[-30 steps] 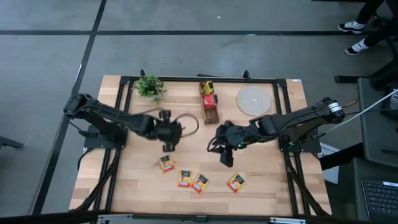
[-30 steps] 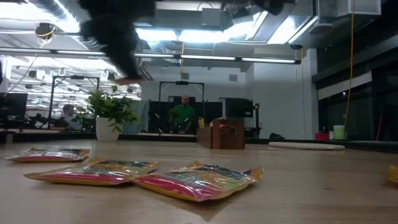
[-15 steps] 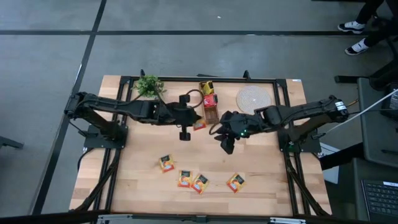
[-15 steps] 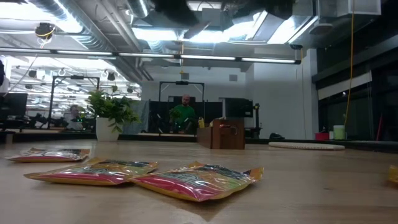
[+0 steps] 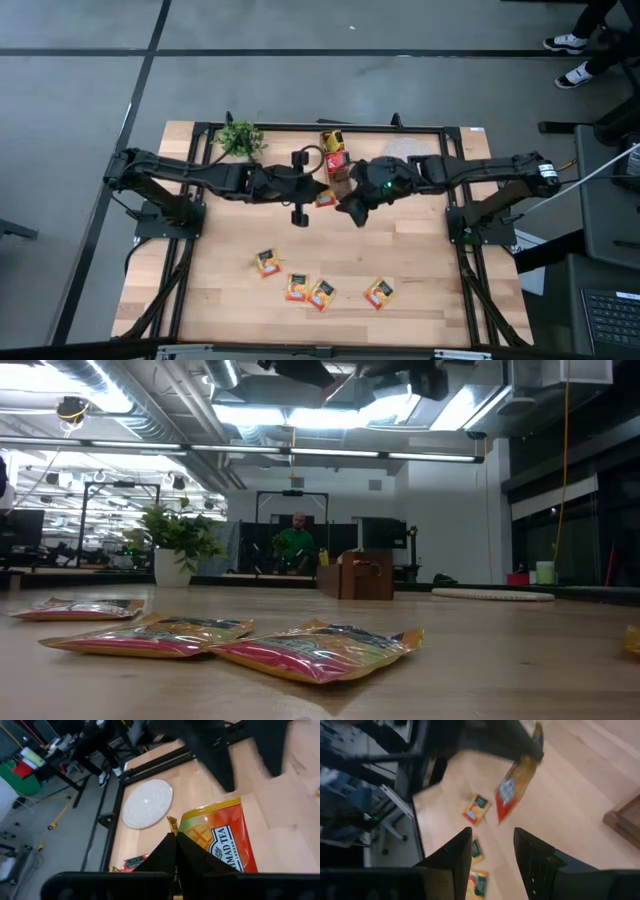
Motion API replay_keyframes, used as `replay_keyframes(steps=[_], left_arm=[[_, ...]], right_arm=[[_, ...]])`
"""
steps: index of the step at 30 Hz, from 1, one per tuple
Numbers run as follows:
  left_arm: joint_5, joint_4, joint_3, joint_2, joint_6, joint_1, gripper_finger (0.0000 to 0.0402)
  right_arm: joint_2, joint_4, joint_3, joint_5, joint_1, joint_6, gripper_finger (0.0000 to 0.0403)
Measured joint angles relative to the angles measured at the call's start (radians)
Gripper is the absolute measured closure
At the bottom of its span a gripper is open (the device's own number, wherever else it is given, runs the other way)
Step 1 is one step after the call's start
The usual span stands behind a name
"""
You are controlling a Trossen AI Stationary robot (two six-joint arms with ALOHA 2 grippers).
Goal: Pick & Place Tea
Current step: Put the orange tea bag into the left section of the wooden organizer
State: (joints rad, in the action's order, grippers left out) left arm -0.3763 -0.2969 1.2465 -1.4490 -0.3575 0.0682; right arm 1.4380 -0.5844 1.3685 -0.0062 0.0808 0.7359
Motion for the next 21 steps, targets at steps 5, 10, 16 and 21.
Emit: replay_keyframes(steps=[5,10,16,21], left_arm=[[-0.006,0.043,0.000,0.000,-0.023,0.010,0.0399],[-0.008,0.055,0.000,0.000,-0.030,0.011,0.0398],[0.002,0.062,0.000,0.000,-0.032,0.011,0.0399],[0.007,0.105,0.000,0.000,-0.042,0.011,0.0399]], right_arm=[[0.000,0.035,0.000,-0.049,-0.038,0.020,0.0257],[0.000,0.036,0.000,-0.075,-0.059,0.019,0.0257],[0.000,0.036,0.000,-0.075,-0.066,0.016,0.0257],[0.008,0.035,0.000,-0.074,-0.066,0.015,0.0262]])
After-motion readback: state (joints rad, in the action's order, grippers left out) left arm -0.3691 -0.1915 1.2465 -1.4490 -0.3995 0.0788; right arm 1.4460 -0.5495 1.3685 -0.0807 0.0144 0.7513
